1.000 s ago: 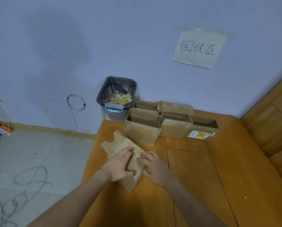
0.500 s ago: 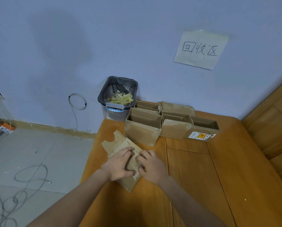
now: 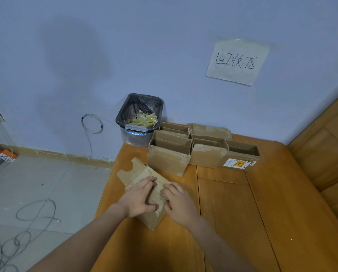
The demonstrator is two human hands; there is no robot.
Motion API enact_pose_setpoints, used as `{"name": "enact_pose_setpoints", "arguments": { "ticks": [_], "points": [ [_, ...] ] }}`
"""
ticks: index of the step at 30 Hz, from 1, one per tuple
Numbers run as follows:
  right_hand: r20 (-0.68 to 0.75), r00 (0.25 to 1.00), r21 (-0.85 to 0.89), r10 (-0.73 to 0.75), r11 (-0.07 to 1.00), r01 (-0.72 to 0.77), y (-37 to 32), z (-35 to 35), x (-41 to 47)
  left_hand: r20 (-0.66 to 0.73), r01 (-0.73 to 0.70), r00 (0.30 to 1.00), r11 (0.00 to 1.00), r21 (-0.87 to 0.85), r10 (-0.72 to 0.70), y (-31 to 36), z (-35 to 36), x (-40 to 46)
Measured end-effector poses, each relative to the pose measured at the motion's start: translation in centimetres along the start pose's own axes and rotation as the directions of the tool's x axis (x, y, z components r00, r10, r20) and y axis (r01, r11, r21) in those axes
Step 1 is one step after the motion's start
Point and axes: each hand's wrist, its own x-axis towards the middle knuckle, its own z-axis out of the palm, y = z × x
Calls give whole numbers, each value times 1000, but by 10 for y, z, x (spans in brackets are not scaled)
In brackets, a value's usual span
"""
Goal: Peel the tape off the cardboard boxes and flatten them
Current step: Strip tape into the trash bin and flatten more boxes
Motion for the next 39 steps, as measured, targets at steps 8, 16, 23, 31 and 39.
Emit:
{"name": "enact_pose_setpoints", "arguments": {
  "ticks": [8,16,23,31,39],
  "points": [
    [152,988,-33,2,999,3,-10,7,-9,11,3,1000,1000,-12,-3,4,-2,0],
    [181,983,-62,11,998,0,-3,13,-28,36,16,999,1000,-20,-15,8,1,-1],
    [198,980,-52,6,999,4,-1,13,-36,41,14,999,999,-33,-12,6,0,-4],
    [87,996,133,15,991,-27,-1,11,-40,33,8,999,1000,-12,-7,6,0,-8],
    [-299,949,170,98,984,-48,-12,-5,-22,17,21,1000,1000,-17,-21,5,1,-9]
  ]
}}
